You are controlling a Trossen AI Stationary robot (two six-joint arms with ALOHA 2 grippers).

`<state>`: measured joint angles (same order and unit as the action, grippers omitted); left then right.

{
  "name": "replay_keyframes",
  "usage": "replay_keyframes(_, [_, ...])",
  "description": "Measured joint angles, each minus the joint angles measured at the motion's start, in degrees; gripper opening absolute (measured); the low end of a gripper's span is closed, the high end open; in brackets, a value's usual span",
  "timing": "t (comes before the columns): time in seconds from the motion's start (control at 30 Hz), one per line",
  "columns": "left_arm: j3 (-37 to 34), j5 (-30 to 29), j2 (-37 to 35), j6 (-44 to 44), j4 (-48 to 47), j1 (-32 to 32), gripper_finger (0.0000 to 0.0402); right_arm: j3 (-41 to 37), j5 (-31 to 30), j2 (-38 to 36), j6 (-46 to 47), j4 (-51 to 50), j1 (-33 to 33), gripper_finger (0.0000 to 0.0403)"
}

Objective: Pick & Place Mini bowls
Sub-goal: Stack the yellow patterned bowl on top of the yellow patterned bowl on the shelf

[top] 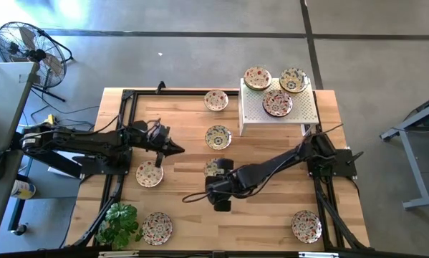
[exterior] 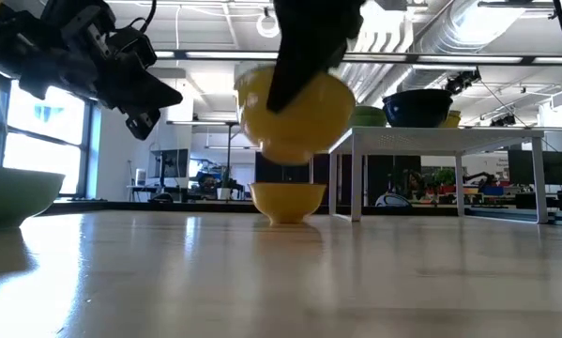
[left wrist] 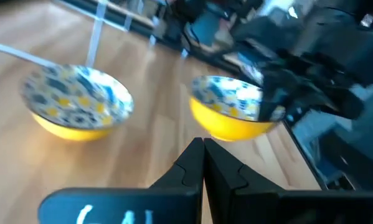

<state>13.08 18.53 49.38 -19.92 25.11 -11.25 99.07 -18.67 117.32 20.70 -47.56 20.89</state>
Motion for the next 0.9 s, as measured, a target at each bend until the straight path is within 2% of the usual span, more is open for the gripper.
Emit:
replay_keyframes(0.33, [0.02, 8.69, -5.8, 0.09, 0.34, -15.14, 0.0, 15.49, -2.94, -0.13, -2.96, -20.87, -3.58, 0.0018])
replay_keyframes(0.57, [0.04, 13.29, -6.2, -0.04, 0.13, -19.57, 0.0, 23.79, -7.18, -4.29, -9.31, -33.32, -10.11, 0.001])
replay_keyframes(0.77, [0.04, 10.81, -6.19, -0.04, 0.35, -19.5, 0.0, 25.19, -9.47, -12.67, -12.82, -40.29, -20.24, 0.0016])
replay_keyframes(0.9, [0.04, 8.22, -6.18, -0.04, 0.41, -19.5, 0.0, 23.69, -10.8, -17.86, -16.38, -42.49, -29.87, 0.0011])
